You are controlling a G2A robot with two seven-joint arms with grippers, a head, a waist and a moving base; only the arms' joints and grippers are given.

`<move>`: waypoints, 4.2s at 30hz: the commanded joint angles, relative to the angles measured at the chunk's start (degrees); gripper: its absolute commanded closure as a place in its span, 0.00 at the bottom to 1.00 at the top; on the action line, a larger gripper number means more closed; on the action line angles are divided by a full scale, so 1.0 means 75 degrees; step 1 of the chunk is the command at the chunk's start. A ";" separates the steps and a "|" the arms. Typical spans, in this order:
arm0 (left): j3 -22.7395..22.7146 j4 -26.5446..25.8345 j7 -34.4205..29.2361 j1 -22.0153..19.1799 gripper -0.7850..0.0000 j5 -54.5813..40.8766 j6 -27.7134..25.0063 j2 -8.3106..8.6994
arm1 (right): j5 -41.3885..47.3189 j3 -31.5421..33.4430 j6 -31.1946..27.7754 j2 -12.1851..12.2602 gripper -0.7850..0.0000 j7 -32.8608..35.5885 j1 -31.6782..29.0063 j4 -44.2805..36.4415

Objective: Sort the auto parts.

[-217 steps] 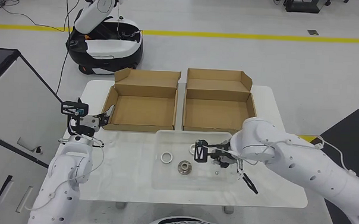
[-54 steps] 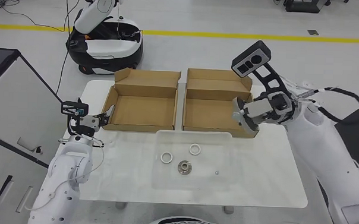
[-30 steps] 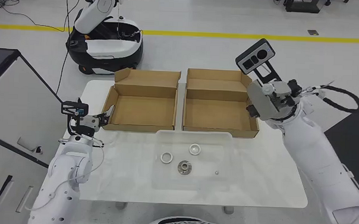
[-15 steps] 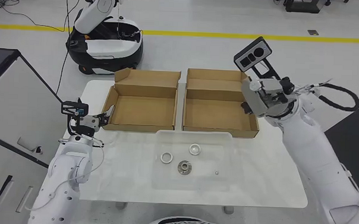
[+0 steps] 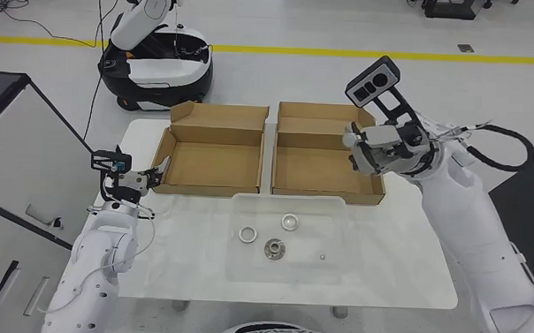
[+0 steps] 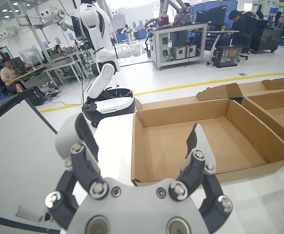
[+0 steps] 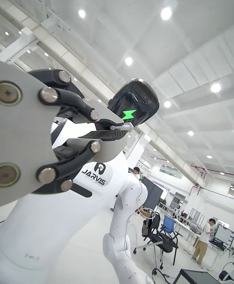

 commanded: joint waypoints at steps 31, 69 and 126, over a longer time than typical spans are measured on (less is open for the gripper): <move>0.0000 0.0000 0.0000 0.0000 0.00 0.0000 0.0000 0.0000 | 0.1157 0.0372 -0.0132 -0.0335 1.00 0.0790 -0.0339 -0.0020; 0.0000 0.0000 0.0000 0.0000 0.00 0.0000 0.0000 0.0000 | 0.1157 0.0372 -0.0132 -0.0335 1.00 0.0790 -0.0339 -0.0020; 0.0000 0.0000 0.0000 0.0000 0.00 0.0000 0.0000 0.0000 | -1.1183 -0.2657 0.2984 0.0314 1.00 0.0354 0.4312 0.2703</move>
